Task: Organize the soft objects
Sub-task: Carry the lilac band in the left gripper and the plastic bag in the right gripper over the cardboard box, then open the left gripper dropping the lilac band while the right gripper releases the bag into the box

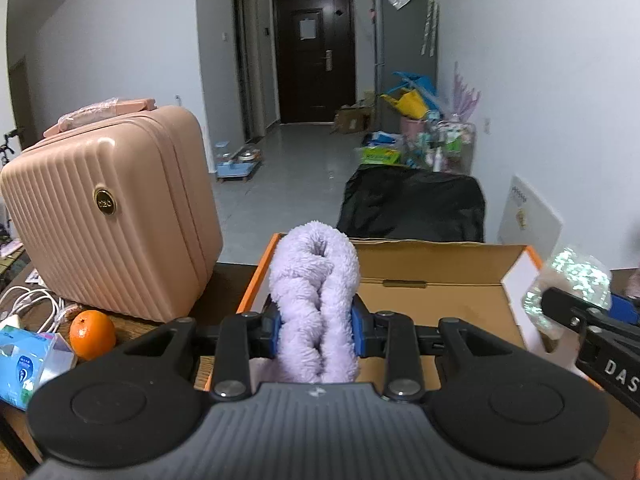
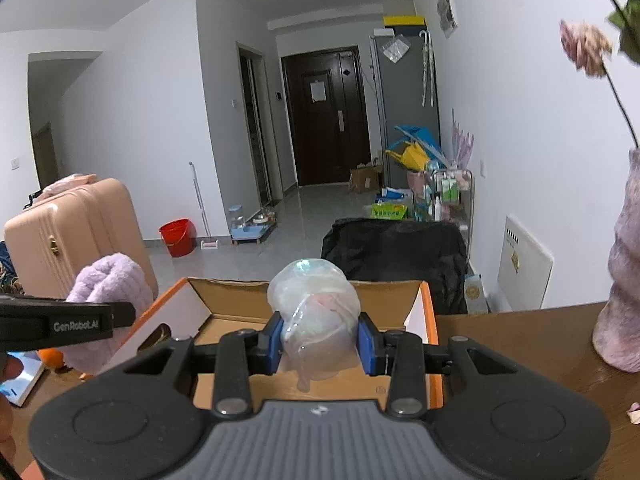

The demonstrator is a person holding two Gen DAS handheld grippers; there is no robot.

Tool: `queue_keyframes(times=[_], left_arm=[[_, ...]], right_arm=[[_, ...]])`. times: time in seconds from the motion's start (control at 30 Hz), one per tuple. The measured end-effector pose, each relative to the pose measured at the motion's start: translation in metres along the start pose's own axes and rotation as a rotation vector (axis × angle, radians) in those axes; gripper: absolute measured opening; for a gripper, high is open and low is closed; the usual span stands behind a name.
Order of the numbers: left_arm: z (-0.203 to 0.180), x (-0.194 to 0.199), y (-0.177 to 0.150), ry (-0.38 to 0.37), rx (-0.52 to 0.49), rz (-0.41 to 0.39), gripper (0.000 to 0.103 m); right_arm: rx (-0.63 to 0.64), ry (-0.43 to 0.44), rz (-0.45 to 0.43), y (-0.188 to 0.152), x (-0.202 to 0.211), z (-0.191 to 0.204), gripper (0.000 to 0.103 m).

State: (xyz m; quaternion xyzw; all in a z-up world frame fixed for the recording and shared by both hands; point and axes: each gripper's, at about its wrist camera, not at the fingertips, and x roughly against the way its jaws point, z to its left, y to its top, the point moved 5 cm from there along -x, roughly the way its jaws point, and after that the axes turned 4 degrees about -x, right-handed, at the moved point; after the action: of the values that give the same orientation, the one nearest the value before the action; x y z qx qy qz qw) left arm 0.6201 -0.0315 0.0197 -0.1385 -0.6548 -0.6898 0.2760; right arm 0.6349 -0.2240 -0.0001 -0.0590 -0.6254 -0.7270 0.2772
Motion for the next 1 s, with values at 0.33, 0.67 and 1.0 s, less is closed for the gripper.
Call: queue_keyframes(times=[0.33, 0.67, 1.0], left_arm=[[-0.011, -0.033, -0.004, 0.111, -0.024, 0.039, 0.032], [-0.025, -0.052, -0.005, 0.131, -0.043, 0.033, 0.04], [-0.013, -0.044, -0.003, 0.214, -0.019, -0.013, 0.103]], right_arm=[[0.019, -0.047, 0.067, -0.025, -0.041, -0.003, 0.036], [0.013, -0.05, 0.063, -0.027, -0.043, -0.005, 0.037], [-0.032, -0.069, 0.057, -0.025, -0.039, -0.014, 0.092]])
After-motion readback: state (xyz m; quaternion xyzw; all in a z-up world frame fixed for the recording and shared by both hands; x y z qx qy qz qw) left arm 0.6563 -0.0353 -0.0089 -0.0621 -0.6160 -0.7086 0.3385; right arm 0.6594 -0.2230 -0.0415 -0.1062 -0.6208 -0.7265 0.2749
